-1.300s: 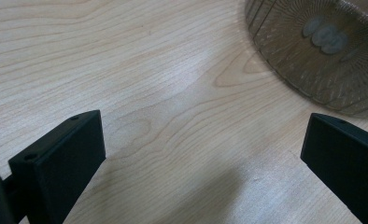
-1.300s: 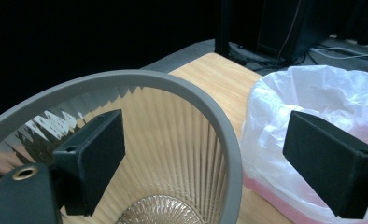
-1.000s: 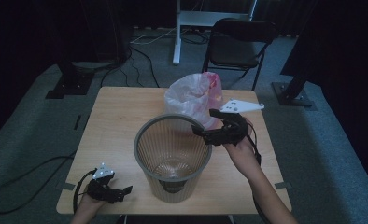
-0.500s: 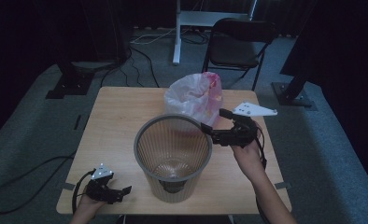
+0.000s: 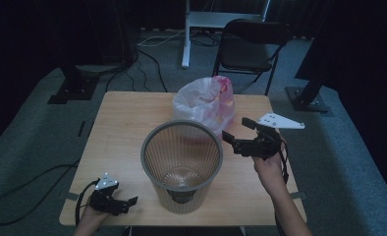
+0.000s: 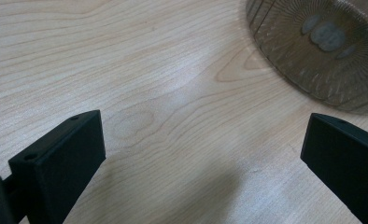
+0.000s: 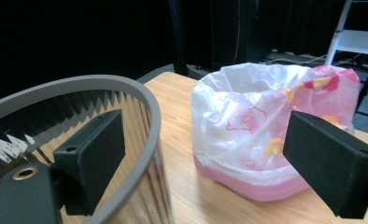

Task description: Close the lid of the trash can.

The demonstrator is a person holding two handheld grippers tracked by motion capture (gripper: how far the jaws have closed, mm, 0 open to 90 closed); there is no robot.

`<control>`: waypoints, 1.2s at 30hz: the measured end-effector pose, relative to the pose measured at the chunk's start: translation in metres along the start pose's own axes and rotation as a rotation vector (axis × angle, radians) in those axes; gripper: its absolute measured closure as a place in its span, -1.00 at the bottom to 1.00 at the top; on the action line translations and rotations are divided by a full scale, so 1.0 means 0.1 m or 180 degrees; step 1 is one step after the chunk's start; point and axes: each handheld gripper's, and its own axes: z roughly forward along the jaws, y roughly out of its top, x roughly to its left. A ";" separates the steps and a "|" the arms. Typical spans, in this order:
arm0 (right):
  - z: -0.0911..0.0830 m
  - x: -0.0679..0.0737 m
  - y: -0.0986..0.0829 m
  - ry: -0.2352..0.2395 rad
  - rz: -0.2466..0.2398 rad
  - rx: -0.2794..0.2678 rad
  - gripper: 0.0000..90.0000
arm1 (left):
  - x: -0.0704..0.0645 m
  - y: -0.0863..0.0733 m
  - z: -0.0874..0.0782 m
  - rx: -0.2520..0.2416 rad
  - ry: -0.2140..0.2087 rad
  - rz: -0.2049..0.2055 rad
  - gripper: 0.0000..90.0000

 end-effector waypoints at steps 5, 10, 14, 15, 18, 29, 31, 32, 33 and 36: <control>-0.03 -0.06 -0.07 -0.0030 0.0072 0.0006 -0.72 | 0.00 0.00 0.00 0.0000 0.0000 0.0006 -1.00; -0.08 -0.12 -0.14 -0.0081 0.0144 -0.0030 -0.72 | 0.00 -0.01 -0.01 0.0000 0.0007 -0.0002 -1.00; -0.11 -0.15 -0.21 -0.0150 0.0187 -0.0037 -0.72 | 0.00 -0.01 -0.01 0.0002 0.0005 -0.0001 -1.00; -0.12 -0.16 -0.23 -0.0160 0.0189 -0.0031 -0.72 | 0.00 -0.01 -0.01 -0.0004 0.0005 -0.0001 -1.00; -0.13 -0.18 -0.27 -0.0194 0.0206 -0.0042 -0.72 | 0.00 -0.01 -0.01 -0.0002 0.0005 -0.0001 -1.00; -0.26 -0.32 -0.56 -0.0414 0.0302 -0.0053 -0.72 | 0.00 -0.01 -0.01 0.0003 0.0008 0.0002 -1.00; -0.28 -0.34 -0.62 -0.0501 0.0286 -0.0052 -0.72 | 0.00 -0.01 -0.01 0.0001 0.0004 -0.0001 -1.00; -0.29 -0.35 -0.65 -0.0542 0.0285 -0.0041 -0.72 | 0.01 -0.01 -0.01 0.0005 0.0008 -0.0002 -1.00; -0.29 -0.36 -0.68 -0.0566 0.0288 -0.0039 -0.72 | 0.00 -0.01 -0.01 0.0006 0.0009 0.0000 -1.00; -0.31 -0.37 -0.77 -0.0623 0.0295 -0.0033 -0.72 | 0.00 -0.01 -0.01 0.0014 0.0009 0.0005 -1.00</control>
